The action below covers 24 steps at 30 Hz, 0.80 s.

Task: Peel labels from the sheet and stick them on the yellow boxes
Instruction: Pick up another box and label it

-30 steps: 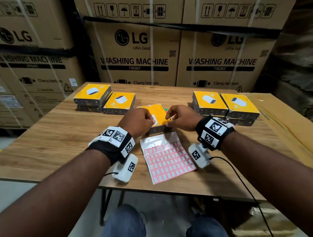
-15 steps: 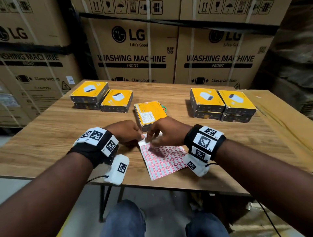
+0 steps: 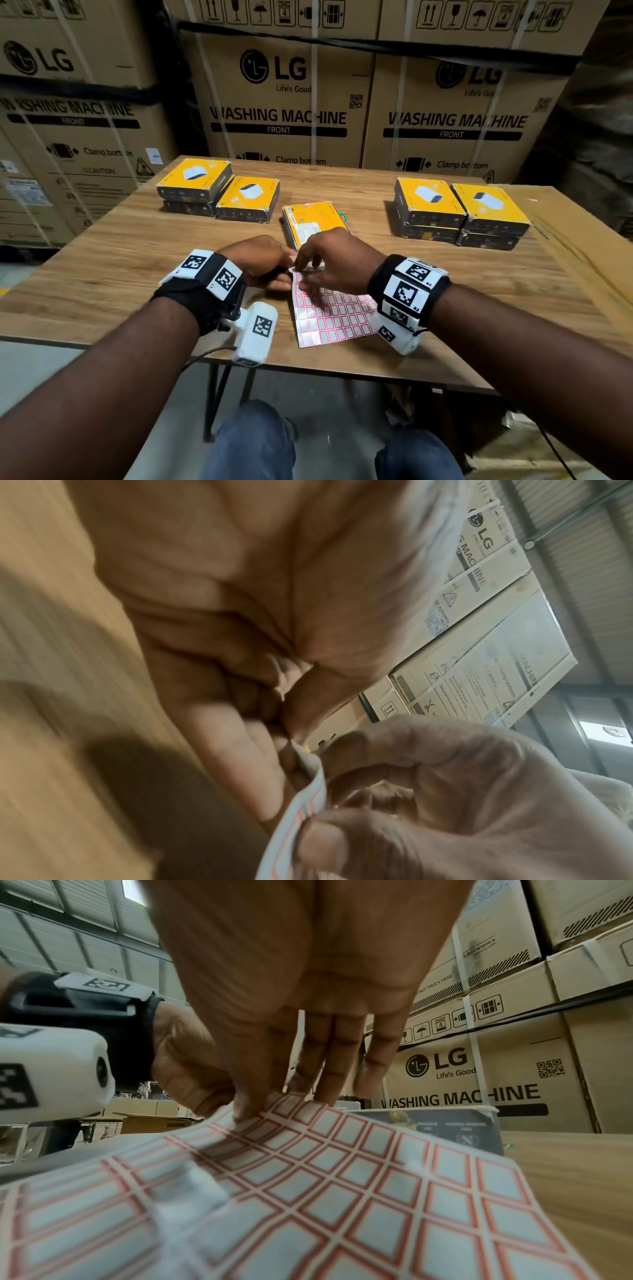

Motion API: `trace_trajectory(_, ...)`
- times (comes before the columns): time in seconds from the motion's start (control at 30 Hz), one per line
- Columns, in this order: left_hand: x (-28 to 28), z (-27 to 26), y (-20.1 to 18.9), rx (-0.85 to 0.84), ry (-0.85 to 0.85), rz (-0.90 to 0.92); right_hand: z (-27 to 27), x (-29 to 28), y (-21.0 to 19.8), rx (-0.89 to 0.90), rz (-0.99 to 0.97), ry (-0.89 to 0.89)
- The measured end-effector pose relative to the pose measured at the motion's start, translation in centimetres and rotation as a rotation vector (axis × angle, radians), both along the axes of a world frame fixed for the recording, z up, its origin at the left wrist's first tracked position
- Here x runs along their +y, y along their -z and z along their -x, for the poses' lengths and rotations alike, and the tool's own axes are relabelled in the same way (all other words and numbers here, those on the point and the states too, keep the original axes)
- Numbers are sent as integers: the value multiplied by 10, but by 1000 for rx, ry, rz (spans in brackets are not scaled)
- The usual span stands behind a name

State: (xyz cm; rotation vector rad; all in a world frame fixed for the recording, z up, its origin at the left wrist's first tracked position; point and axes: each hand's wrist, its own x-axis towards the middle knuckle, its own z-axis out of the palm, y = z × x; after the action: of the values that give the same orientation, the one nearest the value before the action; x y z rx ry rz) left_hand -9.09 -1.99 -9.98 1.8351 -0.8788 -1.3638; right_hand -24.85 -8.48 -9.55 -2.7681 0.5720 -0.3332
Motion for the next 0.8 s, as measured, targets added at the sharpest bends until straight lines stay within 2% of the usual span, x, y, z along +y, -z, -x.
trace_trajectory(0.3,-1,7,1,14,31,37,3,-3,5,-20,-68,25)
trace_trajectory(0.43,-1,6,4,-40,60,35,6,-4,2,-5,-145,18)
trace_trajectory(0.63,2,10,15,-147,138,103,6,-5,0,5,-125,22)
trace_trajectory(0.8,3,9,18,-182,150,134,9,-9,-3,-6,-242,49)
